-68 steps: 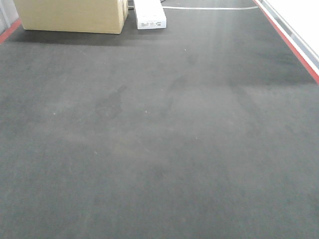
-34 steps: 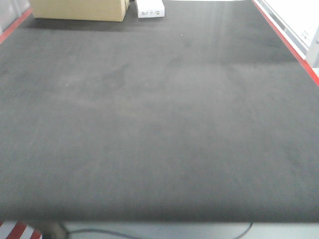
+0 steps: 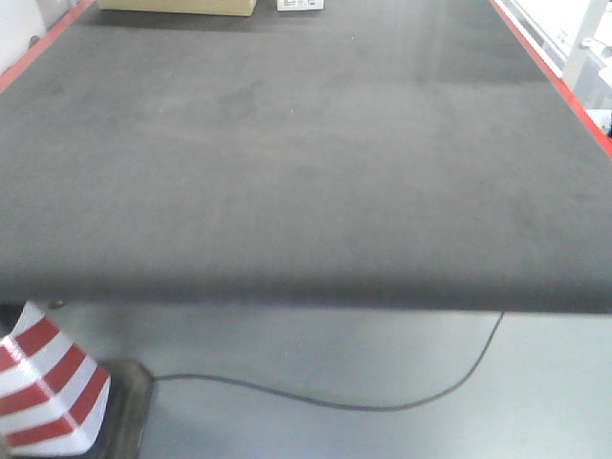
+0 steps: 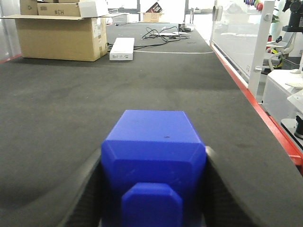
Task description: Pour parts from conveyor to right shelf
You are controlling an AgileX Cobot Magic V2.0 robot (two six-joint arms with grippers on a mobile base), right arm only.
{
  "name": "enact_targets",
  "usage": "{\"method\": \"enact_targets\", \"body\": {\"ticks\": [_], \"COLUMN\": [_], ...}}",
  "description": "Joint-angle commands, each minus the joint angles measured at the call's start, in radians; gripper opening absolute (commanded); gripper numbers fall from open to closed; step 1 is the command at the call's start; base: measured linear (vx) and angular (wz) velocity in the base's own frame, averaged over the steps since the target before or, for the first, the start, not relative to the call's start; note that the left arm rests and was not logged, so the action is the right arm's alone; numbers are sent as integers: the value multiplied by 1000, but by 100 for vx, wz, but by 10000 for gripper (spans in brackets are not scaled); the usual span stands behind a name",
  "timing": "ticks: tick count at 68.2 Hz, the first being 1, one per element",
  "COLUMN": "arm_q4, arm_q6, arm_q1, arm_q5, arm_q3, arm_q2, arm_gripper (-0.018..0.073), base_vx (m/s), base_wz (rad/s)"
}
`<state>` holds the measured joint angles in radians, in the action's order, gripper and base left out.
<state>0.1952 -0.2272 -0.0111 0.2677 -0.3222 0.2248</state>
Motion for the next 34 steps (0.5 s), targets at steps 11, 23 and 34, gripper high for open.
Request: {"method": "enact_targets", "body": {"ticks": [11, 23, 34], "arm_q4": [1, 1, 1], "arm_q6": [-6, -6, -6], "arm_q1": [-3, -3, -3], "arm_q5": [-88, -88, -87], "arm_q3": [-29, -29, -29], "arm_q2": [9, 9, 9], "arm_gripper": [-9, -9, -9], "base_vx": [-35, -30, -26], "base_wz": [0, -4, -2]}}
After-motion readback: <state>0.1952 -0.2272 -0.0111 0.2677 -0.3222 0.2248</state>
